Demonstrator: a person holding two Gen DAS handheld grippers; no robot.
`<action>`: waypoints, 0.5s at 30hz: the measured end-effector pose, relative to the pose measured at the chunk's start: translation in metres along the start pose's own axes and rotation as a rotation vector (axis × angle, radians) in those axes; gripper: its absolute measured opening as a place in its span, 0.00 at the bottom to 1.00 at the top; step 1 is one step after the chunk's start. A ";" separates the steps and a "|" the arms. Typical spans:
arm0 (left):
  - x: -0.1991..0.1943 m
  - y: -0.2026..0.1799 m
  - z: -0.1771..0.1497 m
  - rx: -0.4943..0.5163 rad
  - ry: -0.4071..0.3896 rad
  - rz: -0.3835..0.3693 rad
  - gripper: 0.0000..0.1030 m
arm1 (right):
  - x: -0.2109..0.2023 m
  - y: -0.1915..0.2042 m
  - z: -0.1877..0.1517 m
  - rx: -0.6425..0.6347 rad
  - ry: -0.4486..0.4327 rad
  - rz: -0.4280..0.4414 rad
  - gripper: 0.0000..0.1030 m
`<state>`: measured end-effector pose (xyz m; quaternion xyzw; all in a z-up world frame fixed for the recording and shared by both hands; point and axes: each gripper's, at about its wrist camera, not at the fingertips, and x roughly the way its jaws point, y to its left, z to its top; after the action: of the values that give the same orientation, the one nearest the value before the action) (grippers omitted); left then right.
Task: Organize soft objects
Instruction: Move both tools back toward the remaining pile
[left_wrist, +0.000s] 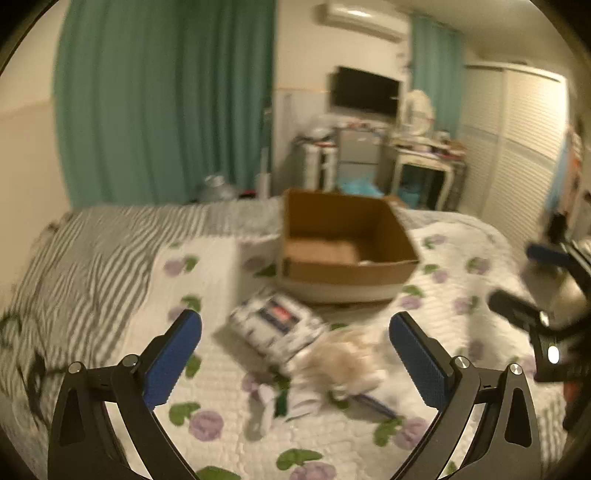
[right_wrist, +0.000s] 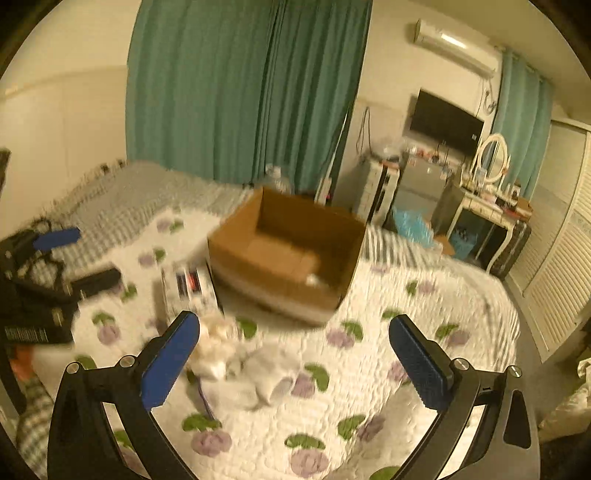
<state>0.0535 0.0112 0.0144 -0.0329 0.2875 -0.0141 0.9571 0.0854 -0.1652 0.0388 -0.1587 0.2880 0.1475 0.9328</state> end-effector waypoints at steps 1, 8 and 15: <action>0.005 0.005 -0.008 -0.022 0.006 0.024 1.00 | 0.010 0.001 -0.007 -0.001 0.016 -0.002 1.00; 0.044 0.029 -0.046 -0.111 0.072 0.091 1.00 | 0.073 -0.004 -0.049 0.062 0.126 0.024 1.00; 0.081 0.025 -0.081 -0.049 0.157 0.095 0.99 | 0.122 -0.014 -0.074 0.142 0.231 0.073 0.89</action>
<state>0.0768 0.0285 -0.0993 -0.0414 0.3629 0.0356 0.9302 0.1504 -0.1834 -0.0875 -0.0976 0.4089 0.1415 0.8962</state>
